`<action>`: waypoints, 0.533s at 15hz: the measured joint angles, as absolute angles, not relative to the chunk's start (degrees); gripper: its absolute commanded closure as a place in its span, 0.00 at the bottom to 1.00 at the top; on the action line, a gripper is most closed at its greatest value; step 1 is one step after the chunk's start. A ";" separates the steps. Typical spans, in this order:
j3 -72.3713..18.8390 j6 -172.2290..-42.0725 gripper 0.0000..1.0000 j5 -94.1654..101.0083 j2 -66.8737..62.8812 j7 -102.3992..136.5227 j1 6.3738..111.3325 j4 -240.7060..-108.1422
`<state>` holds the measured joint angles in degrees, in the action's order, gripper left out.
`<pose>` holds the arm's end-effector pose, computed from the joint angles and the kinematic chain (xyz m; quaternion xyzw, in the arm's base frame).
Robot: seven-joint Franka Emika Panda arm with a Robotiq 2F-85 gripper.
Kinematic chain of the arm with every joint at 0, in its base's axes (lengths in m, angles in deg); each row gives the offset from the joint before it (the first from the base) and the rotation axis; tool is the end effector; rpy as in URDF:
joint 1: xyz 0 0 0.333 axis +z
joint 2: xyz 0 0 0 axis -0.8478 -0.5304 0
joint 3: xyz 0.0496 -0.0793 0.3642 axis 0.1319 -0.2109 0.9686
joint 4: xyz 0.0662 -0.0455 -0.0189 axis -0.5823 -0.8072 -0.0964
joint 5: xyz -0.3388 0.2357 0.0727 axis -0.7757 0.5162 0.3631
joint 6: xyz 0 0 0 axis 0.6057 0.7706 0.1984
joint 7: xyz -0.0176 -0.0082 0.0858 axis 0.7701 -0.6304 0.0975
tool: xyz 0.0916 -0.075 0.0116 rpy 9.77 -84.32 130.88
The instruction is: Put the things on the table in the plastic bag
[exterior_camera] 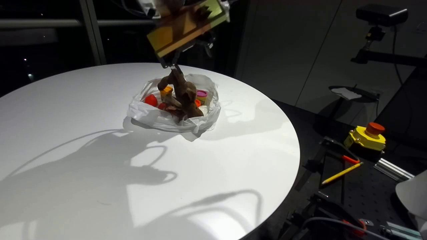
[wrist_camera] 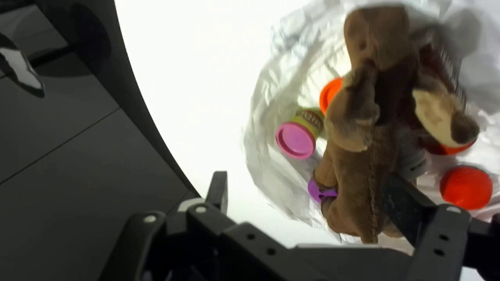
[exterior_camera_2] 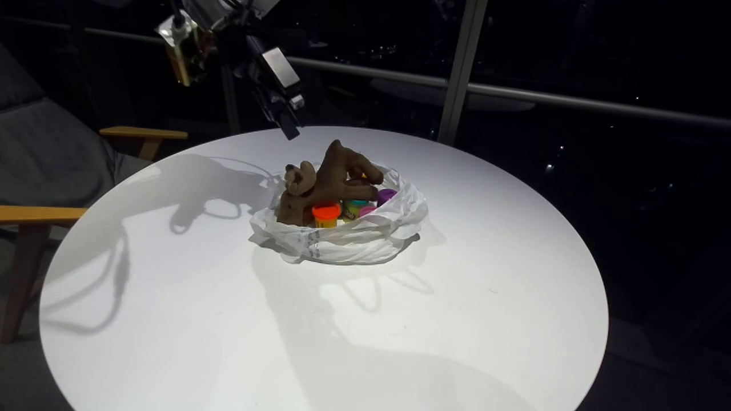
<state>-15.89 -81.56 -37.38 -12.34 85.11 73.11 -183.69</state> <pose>0.6482 0.1918 0.3160 0.9115 -0.2350 0.1178 0.3163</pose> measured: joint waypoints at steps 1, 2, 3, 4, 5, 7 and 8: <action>-15.37 -80.86 0.00 -33.65 -9.43 82.43 72.68 -186.01; -14.97 -79.76 0.00 -29.87 -6.40 79.36 72.40 -188.30; -14.74 -78.06 0.00 -26.35 -3.53 76.29 72.37 -190.31; -14.51 -75.65 0.00 -23.18 -0.67 73.48 72.38 -192.15; -14.28 -72.97 0.00 -20.33 2.22 70.55 72.39 -193.87; -13.91 -67.06 0.00 -16.03 7.60 64.55 72.40 -196.73; -13.82 -63.85 0.00 -14.46 9.97 61.84 72.40 -197.79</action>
<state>-13.82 -63.85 -14.46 9.97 61.84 72.40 -197.79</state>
